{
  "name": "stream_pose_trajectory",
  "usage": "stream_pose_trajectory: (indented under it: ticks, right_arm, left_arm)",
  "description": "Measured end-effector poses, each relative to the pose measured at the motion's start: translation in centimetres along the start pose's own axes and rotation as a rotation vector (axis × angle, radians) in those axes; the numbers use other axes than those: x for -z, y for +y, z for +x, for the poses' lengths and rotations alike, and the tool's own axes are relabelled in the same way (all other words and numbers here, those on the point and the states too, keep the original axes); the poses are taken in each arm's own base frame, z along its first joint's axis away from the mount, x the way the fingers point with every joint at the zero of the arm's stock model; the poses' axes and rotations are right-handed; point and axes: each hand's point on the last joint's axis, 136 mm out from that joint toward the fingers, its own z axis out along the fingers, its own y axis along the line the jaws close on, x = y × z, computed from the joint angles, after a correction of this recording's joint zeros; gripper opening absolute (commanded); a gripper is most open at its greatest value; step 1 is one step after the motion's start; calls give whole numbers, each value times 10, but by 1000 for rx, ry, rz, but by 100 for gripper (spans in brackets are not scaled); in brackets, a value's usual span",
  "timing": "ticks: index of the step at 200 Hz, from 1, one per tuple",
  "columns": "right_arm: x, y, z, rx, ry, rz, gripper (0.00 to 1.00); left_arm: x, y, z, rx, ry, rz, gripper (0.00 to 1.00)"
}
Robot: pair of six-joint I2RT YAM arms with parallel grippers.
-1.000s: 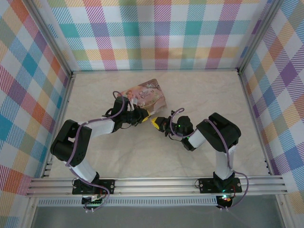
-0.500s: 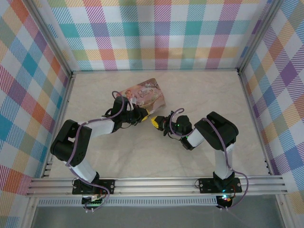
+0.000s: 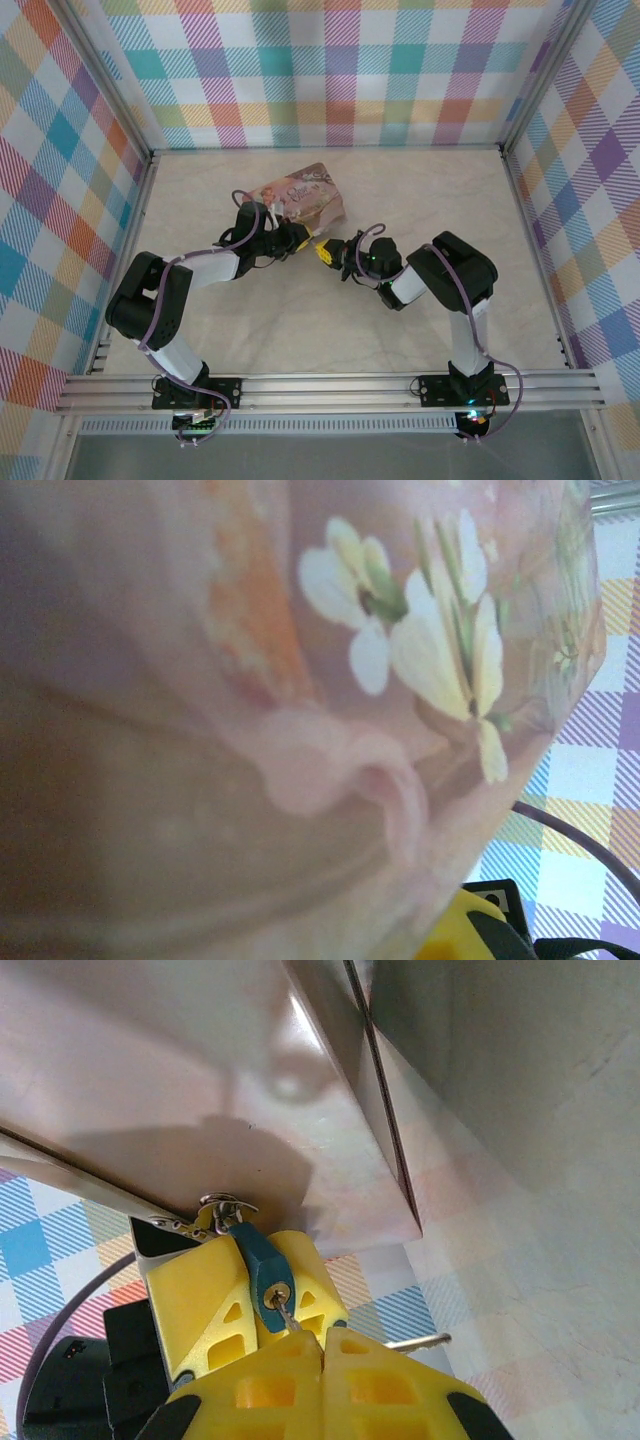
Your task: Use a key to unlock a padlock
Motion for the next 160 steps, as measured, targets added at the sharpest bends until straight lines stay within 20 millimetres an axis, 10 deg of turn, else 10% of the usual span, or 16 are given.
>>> stream_pose_trajectory:
  ticks: [160]
  right_arm:
    - [-8,19,-6,42,45,-31,3]
  left_arm:
    - [3,-11,-5,4,-24,44,0]
